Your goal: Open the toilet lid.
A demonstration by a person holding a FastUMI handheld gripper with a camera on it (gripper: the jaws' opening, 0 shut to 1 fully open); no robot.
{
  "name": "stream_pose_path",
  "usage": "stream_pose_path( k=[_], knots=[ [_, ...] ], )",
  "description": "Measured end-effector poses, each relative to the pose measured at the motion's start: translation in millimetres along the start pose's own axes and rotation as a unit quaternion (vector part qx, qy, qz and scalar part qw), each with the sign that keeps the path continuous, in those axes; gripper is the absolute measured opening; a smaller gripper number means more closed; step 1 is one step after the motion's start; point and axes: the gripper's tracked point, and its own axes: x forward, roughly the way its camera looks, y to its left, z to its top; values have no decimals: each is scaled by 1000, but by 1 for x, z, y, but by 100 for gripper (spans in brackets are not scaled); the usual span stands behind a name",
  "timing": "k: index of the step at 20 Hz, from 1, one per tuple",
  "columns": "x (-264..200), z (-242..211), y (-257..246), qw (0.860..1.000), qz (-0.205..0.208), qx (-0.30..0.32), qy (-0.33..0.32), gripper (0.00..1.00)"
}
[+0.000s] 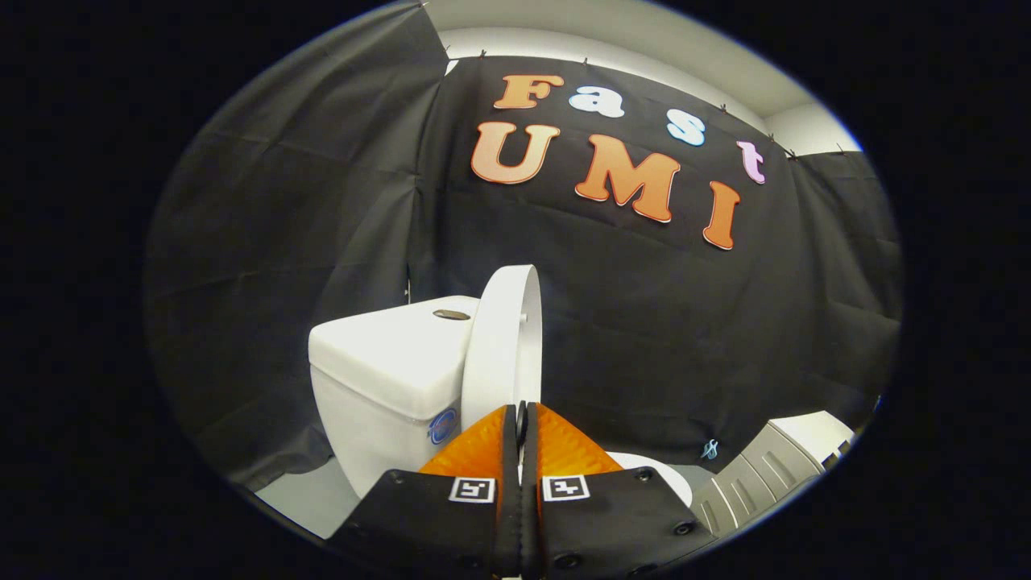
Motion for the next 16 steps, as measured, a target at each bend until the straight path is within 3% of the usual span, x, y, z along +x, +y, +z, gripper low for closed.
stream_pose_path(
  k=[4,5,6,7,10,11,14,16],
  knots=[
    [-13,15,2,999,-5,-17,-38,11],
    [-23,20,5,999,3,-18,-46,19],
    [-20,21,8,999,8,-15,-50,20],
    [-25,21,11,999,15,-9,-49,33],
    [-26,22,9,998,22,-5,-51,56],
    [-28,26,8,998,27,-3,-59,57],
    [-34,35,-2,996,37,21,-74,83],
    [-36,39,-8,996,44,31,-76,89]
  ],
)
